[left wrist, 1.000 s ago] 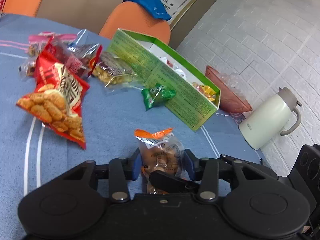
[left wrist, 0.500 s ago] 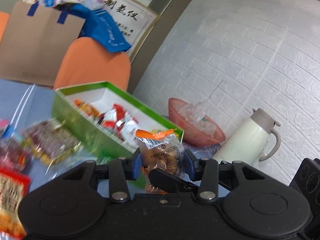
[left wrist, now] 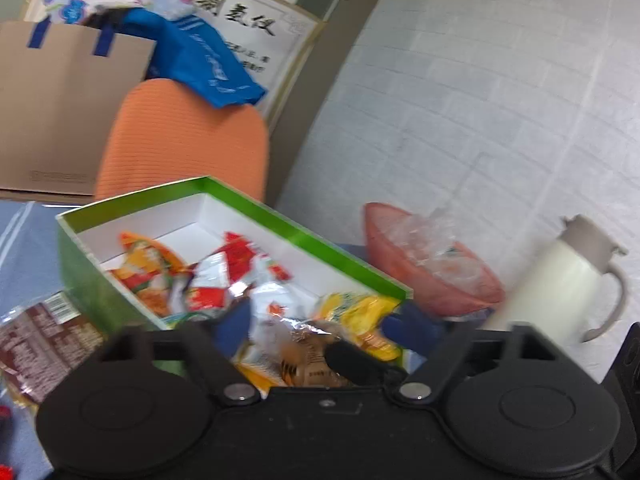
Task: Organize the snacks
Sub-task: 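Lower the clear cookie packet into the green box and release, then grasp the red cookie bag with both grippers and lift it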
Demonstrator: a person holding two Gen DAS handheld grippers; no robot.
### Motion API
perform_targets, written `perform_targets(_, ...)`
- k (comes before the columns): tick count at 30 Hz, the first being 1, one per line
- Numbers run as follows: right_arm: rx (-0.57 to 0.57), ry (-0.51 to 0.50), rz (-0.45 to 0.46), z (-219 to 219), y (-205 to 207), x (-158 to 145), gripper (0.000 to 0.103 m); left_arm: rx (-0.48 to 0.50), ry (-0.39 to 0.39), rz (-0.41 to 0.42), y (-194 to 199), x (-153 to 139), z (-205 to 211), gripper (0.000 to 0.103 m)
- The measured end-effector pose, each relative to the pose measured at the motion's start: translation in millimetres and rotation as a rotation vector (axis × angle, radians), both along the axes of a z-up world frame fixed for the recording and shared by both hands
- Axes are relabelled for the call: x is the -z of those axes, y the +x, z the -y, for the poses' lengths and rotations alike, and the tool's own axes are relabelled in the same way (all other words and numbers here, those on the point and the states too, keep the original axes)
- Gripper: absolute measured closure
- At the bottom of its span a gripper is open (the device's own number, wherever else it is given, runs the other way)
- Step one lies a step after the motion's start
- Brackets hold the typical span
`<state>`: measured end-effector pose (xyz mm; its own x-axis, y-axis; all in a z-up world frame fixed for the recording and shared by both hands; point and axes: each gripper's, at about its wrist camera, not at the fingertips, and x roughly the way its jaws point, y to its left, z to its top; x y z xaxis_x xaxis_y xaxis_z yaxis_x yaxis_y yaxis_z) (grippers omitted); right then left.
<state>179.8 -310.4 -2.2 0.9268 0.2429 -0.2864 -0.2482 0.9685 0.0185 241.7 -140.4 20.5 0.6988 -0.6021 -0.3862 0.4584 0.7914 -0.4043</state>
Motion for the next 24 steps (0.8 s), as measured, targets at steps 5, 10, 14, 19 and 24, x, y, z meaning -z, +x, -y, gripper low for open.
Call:
perform_targets(5,0.043,-0.035,0.007,-0.2,-14.2,14.4,0.0,-0.021,-0.009,0.007,-16.6,3.5,-19.3,0.0)
perform_targets(10,0.024,-0.018,0.086,-10.3,-39.9,-4.8,0.0,-0.029,-0.046,0.028,-52.8,-17.7,-42.5,0.0)
perform_targets(14,-0.057,0.0,0.088,-24.8,-60.9,-12.0,0.0,-0.07,-0.053,0.08,-95.4,-28.8,-82.5,0.0)
perform_targets(19,-0.222,0.046,-0.018,-62.3,-68.9,-5.7,0.0,-0.263,0.0,0.033,-118.5,-21.0,-148.4,0.0)
perform_targets(24,-0.345,-0.003,-0.134,-118.8,-71.1,12.5,0.0,-0.306,-0.028,-0.152,-104.0,11.8,-195.3,0.0)
